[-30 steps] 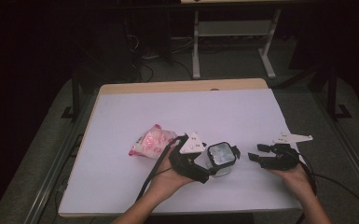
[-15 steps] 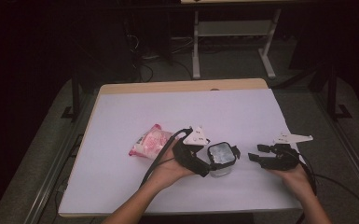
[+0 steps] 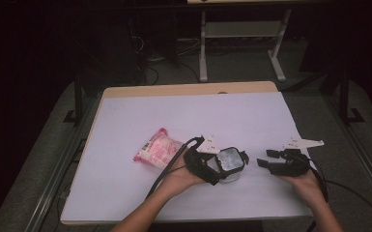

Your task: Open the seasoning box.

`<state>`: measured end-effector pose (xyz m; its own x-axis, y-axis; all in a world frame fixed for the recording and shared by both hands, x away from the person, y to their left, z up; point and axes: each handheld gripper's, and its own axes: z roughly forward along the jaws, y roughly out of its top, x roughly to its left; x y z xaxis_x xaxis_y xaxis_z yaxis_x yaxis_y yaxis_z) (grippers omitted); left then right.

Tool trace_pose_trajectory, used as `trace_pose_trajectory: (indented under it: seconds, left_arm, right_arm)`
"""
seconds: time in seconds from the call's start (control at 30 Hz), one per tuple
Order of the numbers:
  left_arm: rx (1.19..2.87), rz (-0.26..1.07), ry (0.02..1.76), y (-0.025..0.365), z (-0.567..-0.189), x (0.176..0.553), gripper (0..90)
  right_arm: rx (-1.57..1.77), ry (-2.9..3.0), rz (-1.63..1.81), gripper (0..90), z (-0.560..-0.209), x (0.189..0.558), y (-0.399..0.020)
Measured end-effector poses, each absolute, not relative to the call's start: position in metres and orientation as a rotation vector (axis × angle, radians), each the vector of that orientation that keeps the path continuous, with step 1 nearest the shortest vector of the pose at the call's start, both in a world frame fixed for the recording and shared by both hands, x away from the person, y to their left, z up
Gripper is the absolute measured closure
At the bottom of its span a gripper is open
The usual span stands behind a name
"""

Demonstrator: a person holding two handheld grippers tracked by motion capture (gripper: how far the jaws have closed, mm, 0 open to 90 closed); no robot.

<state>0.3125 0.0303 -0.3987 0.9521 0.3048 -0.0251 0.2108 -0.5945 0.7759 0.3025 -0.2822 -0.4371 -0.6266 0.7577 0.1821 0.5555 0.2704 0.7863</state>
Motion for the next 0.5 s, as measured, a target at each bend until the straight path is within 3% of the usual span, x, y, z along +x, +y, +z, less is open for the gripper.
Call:
trace_pose_trajectory:
  seconds: [0.5]
  left_arm:
    - [2.259, 0.149, 0.350, 0.0283, -0.4026, 0.3113, 17.2]
  right_arm:
    - [1.232, 2.318, 1.282, 38.6, -0.4382, 0.3027, -0.2809]
